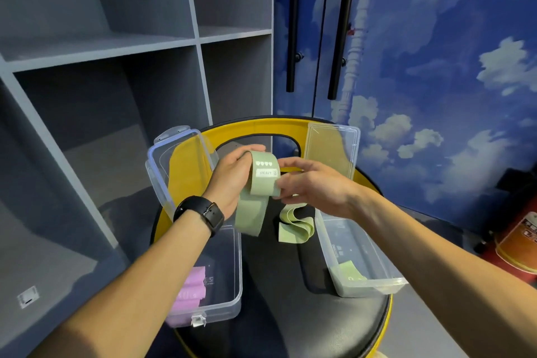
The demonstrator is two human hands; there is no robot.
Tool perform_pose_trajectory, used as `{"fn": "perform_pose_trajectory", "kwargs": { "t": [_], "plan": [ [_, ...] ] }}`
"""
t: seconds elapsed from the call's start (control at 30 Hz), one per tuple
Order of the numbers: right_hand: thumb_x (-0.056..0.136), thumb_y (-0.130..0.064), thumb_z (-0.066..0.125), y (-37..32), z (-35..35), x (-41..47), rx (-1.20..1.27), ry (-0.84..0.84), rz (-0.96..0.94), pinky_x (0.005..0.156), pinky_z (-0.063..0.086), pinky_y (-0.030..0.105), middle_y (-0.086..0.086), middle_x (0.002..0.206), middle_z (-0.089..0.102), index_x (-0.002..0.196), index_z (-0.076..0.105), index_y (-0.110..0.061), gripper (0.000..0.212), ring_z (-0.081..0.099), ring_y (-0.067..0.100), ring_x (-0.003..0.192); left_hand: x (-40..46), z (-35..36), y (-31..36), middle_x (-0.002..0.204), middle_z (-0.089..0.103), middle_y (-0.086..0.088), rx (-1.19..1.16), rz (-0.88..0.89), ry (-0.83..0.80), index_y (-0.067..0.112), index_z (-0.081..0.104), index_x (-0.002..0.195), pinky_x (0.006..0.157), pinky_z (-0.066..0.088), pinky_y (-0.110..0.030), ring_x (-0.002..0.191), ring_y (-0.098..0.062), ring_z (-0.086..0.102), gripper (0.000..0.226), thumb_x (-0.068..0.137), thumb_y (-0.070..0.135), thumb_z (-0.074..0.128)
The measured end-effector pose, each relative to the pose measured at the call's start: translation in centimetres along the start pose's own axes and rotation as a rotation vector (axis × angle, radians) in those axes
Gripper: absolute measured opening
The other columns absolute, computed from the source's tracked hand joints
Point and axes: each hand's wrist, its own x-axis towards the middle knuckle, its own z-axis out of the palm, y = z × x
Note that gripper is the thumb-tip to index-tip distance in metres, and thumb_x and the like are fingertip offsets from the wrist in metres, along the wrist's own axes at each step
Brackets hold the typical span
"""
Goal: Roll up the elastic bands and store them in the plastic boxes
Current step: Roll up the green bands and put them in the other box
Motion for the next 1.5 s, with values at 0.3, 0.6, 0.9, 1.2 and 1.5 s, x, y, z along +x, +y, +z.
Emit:
{"fn": "perform_pose_trajectory", "kwargs": {
  "t": [0.3,0.6,0.9,1.2,1.5],
  "plan": [
    [0.091,0.007,0.055,-3.6,1.3,-0.1,0.451,0.136,-0.17,0.068,0.06,0.027,0.013,0.091,0.064,0.115,0.06,-0.008,0.029,0.065,0.018,0.064,-0.6,-0.2,0.7,0.115,0.068,-0.007,0.019,0.046,-0.11,0.02,0.066,0.113,0.101,0.047,-0.047,0.112,-0.024,0.061,0.024,0.094,0.01,0.055],
    [0.095,-0.005,0.056,-4.7,1.3,-0.4,0.447,0.223,-0.15,0.071,0.059,0.025,0.013,0.086,0.066,0.106,0.065,0.003,0.016,0.065,0.017,0.072,-1.1,-0.7,3.5,0.107,0.07,-0.001,0.126,0.332,-0.2,0.025,0.07,0.105,0.089,0.056,-0.033,0.104,-0.014,0.066,0.022,0.09,0.01,0.064],
    [0.096,-0.016,0.047,-4.4,1.5,-0.3,0.151,0.243,-0.242,0.086,0.048,0.03,0.002,0.088,0.067,0.089,0.068,-0.015,0.022,0.06,0.015,0.092,-0.5,-0.7,6.0,0.1,0.068,0.008,0.339,0.421,-0.081,0.025,0.068,0.109,0.077,0.054,-0.023,0.097,-0.008,0.062,0.018,0.094,0.026,0.059],
    [0.093,-0.004,0.058,-2.4,3.0,0.1,0.03,0.1,-0.2,0.094,0.055,0.038,0.008,0.114,0.071,0.114,0.067,-0.005,0.023,0.066,0.025,0.109,-0.3,-1.6,9.0,0.103,0.07,-0.004,0.237,0.416,-0.056,0.017,0.068,0.108,0.075,0.056,-0.031,0.093,-0.014,0.066,0.018,0.094,0.023,0.059],
    [0.093,-0.002,0.058,2.3,2.7,0.0,-0.072,0.098,-0.084,0.079,0.057,0.025,0.01,0.112,0.07,0.106,0.064,-0.007,0.015,0.067,0.018,0.099,0.8,-1.9,12.0,0.107,0.069,-0.006,0.152,0.419,-0.004,0.016,0.066,0.111,0.086,0.056,-0.035,0.101,-0.016,0.067,0.019,0.095,0.022,0.058]
  ]
}}
